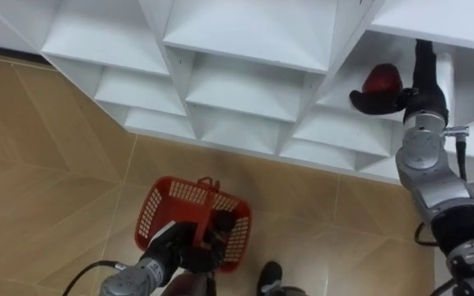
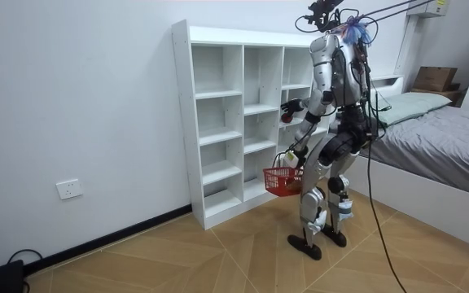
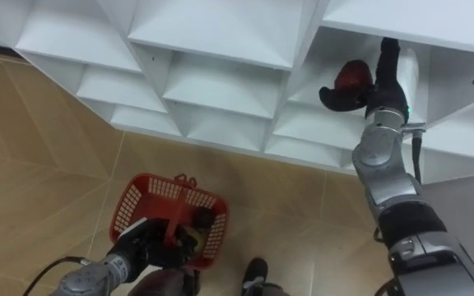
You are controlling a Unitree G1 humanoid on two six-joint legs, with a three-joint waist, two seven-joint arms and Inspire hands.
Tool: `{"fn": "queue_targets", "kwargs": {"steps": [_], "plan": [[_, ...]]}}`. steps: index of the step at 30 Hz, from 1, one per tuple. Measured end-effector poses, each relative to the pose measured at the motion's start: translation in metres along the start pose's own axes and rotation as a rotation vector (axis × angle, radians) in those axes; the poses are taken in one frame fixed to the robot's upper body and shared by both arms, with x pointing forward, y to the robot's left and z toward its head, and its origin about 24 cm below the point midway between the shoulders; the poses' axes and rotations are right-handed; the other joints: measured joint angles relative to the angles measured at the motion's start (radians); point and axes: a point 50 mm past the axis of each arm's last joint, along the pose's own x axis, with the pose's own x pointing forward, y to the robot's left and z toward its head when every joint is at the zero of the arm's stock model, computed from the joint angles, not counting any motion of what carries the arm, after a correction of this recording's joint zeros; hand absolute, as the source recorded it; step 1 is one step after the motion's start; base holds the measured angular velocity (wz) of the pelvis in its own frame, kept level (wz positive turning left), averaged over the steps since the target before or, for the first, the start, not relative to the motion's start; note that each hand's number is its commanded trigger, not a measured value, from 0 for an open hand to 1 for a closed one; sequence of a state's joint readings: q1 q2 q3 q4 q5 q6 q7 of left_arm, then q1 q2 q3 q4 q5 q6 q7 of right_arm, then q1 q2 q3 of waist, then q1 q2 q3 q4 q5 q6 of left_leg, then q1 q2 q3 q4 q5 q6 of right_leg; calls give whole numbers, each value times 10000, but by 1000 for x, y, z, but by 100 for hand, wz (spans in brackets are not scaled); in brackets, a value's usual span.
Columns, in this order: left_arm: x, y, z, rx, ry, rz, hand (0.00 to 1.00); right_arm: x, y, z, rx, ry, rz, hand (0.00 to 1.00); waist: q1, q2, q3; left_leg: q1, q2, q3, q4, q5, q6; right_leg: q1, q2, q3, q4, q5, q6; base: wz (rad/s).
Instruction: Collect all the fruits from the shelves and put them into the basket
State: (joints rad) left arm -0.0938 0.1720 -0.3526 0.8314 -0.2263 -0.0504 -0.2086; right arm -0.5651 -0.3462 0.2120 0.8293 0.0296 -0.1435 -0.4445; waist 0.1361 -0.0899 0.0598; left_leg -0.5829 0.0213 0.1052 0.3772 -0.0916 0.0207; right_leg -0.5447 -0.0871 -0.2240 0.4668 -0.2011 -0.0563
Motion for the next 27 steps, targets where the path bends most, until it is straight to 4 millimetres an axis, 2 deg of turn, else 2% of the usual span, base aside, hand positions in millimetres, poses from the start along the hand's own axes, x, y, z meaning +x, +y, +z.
{"fn": "queue_targets", "kwargs": {"steps": [5,10,17,27], "plan": [[0,-4,2,21,17,-122,100,0,1,-2,-75,220,120,0,10,36,-19,-4,-4,-16,4,8,13,-2,-20,-50,-13,-16,8,3],[1,-8,1,157,137,-298,100,0,1,-3,-80,362,120,0,46,148,-84,11,-3,-20,-13,23,33,7,-21,-63,7,-11,-2,0],[1,-10,-1,211,239,-369,100,0,1,-4,-57,405,116,0,50,152,-82,5,-8,-21,-30,24,33,4,-21,-61,18,-13,-4,0],[1,-10,-1,237,244,-361,100,-4,0,-25,-578,1303,108,0,56,161,-69,-2,-11,-37,-73,25,33,15,-50,-174,-48,-55,-12,1]]}}
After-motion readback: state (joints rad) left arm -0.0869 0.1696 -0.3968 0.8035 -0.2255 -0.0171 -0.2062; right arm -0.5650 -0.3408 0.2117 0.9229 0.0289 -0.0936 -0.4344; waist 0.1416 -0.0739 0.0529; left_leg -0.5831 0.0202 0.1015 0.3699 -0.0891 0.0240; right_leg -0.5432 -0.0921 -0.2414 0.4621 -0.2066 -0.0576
